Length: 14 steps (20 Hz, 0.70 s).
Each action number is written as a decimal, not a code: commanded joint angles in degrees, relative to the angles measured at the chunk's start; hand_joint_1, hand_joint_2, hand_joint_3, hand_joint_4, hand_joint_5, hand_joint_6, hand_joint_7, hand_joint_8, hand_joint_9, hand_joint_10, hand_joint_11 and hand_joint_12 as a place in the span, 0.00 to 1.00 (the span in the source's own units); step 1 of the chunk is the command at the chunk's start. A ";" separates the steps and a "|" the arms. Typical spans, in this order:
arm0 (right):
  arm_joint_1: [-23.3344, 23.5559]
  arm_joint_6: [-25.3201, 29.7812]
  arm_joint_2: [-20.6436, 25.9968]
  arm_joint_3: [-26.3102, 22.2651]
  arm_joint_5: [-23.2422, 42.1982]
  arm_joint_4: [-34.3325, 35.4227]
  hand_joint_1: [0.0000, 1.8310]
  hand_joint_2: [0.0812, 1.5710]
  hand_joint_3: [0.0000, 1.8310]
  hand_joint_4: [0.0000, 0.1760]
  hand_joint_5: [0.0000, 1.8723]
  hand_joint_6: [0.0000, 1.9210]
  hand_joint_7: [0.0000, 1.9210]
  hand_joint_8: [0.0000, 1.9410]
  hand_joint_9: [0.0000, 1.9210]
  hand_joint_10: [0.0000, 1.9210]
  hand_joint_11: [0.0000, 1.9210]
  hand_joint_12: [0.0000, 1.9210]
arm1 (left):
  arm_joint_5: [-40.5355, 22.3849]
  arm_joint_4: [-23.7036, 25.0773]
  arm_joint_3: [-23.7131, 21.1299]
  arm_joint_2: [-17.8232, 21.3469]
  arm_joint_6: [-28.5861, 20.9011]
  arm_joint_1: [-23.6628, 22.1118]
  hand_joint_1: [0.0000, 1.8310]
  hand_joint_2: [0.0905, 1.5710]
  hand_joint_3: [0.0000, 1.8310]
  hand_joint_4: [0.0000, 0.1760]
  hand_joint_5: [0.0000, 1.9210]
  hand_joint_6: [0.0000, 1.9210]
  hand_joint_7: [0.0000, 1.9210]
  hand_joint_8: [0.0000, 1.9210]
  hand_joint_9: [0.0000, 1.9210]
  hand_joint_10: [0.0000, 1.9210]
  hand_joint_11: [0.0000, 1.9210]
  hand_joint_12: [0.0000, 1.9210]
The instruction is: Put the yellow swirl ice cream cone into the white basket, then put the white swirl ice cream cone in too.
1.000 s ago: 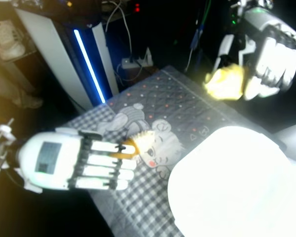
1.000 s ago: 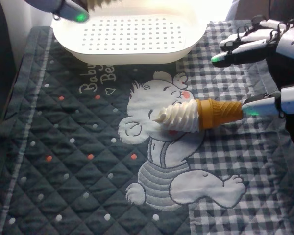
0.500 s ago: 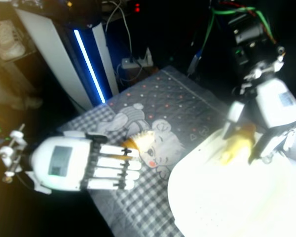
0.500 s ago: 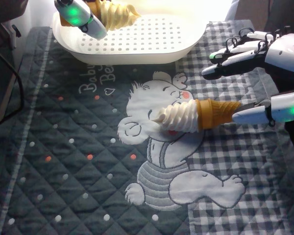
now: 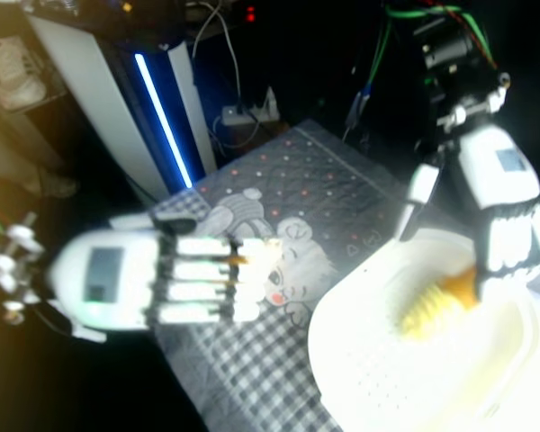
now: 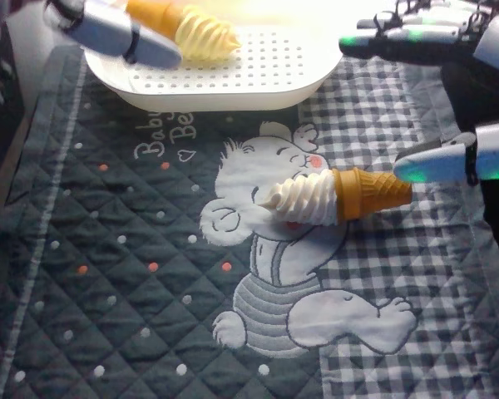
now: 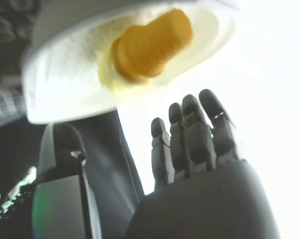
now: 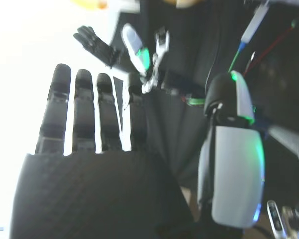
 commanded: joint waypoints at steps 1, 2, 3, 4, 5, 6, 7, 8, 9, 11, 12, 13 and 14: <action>3.47 0.54 0.06 -0.23 7.19 1.42 0.34 0.57 0.00 0.69 0.15 0.00 0.10 0.00 0.07 0.00 0.02 0.11 | -12.17 -2.31 -1.64 1.74 0.23 0.13 0.43 0.54 0.00 0.72 0.13 0.00 0.14 0.00 0.14 0.00 0.00 0.44; 7.40 0.57 -0.05 -0.75 5.09 -2.58 0.34 0.56 0.00 0.74 0.14 0.00 0.09 0.00 0.06 0.00 0.03 0.07 | -17.54 -5.89 -7.14 6.87 2.38 2.02 0.44 0.54 0.00 0.73 0.12 0.00 0.13 0.00 0.13 0.00 0.00 0.42; 9.92 0.57 -0.30 -1.10 4.08 -5.02 0.36 0.55 0.00 0.93 0.15 0.00 0.09 0.00 0.06 0.00 0.04 0.06 | -22.15 -8.73 -10.93 10.47 4.04 4.46 0.39 0.56 0.00 0.90 0.09 0.00 0.09 0.00 0.09 0.00 0.00 0.34; 12.01 0.57 -0.55 -1.60 2.76 -8.35 0.36 0.54 0.00 0.99 0.15 0.00 0.09 0.00 0.07 0.01 0.07 0.07 | -27.14 -10.65 -14.44 13.69 4.97 6.82 0.39 0.56 0.00 0.87 0.08 0.00 0.06 0.00 0.04 0.00 0.00 0.21; 12.78 0.57 -0.62 -1.96 1.80 -10.34 0.36 0.54 0.00 0.90 0.15 0.00 0.09 0.00 0.08 0.01 0.08 0.07 | -31.04 -11.81 -16.99 15.96 5.19 9.02 0.39 0.57 0.00 0.82 0.08 0.00 0.05 0.00 0.02 0.00 0.00 0.14; 12.81 0.68 -0.62 -2.14 0.57 -11.75 0.37 0.54 0.00 0.98 0.15 0.00 0.10 0.00 0.09 0.01 0.09 0.08 | -35.02 -12.73 -19.59 18.22 5.21 11.95 0.38 0.57 0.00 0.64 0.08 0.00 0.04 0.00 0.02 0.00 0.00 0.09; 12.81 1.52 -0.73 -2.13 -1.42 -13.45 0.37 0.54 0.00 0.84 0.17 0.00 0.11 0.00 0.12 0.01 0.11 0.10 | -37.96 -13.31 -21.88 20.19 5.21 13.97 0.39 0.56 0.00 0.51 0.09 0.00 0.05 0.00 0.02 0.00 0.00 0.09; 12.81 2.75 -0.94 -1.96 -2.87 -14.84 0.37 0.54 0.00 0.76 0.18 0.00 0.12 0.00 0.13 0.00 0.10 0.16 | -40.01 -13.57 -23.64 21.73 5.21 15.78 0.41 0.55 0.00 0.55 0.08 0.00 0.05 0.00 0.01 0.00 0.00 0.06; 12.80 5.16 -1.51 -1.34 -4.65 -16.99 0.36 0.53 0.00 0.60 0.18 0.00 0.13 0.00 0.15 0.00 0.09 0.25 | -42.98 -14.05 -26.03 23.77 5.21 18.48 0.44 0.53 0.00 0.55 0.07 0.00 0.04 0.00 0.00 0.00 0.00 0.03; 12.79 8.84 -2.97 -0.03 -8.59 -20.51 0.36 0.52 0.00 0.50 0.17 0.00 0.14 0.00 0.18 0.00 0.03 0.46 | -46.21 -14.94 -29.35 26.58 5.21 22.93 0.43 0.50 0.00 0.54 0.10 0.00 0.04 0.00 0.02 0.00 0.00 0.07; 12.79 9.30 -3.83 0.47 -10.28 -21.57 0.38 0.51 0.00 0.65 0.15 0.00 0.12 0.00 0.17 0.00 0.01 0.47 | -46.65 -15.81 -29.90 27.00 5.21 24.47 0.44 0.50 0.00 0.47 0.14 0.00 0.06 0.00 0.03 0.00 0.00 0.08; 12.79 9.48 -5.13 1.25 -12.38 -22.45 0.40 0.51 0.00 0.72 0.14 0.00 0.11 0.00 0.13 0.00 0.00 0.40 | -46.66 -17.06 -29.92 26.98 5.20 25.62 0.44 0.50 0.00 0.44 0.14 0.00 0.08 0.00 0.04 0.00 0.00 0.16; 12.79 9.63 -6.39 2.40 -13.91 -22.67 0.41 0.50 0.00 0.62 0.14 0.00 0.11 0.00 0.14 0.01 0.01 0.40 | -46.60 -18.22 -29.84 26.81 5.14 26.62 0.43 0.50 0.00 0.37 0.15 0.00 0.09 0.00 0.05 0.00 0.00 0.22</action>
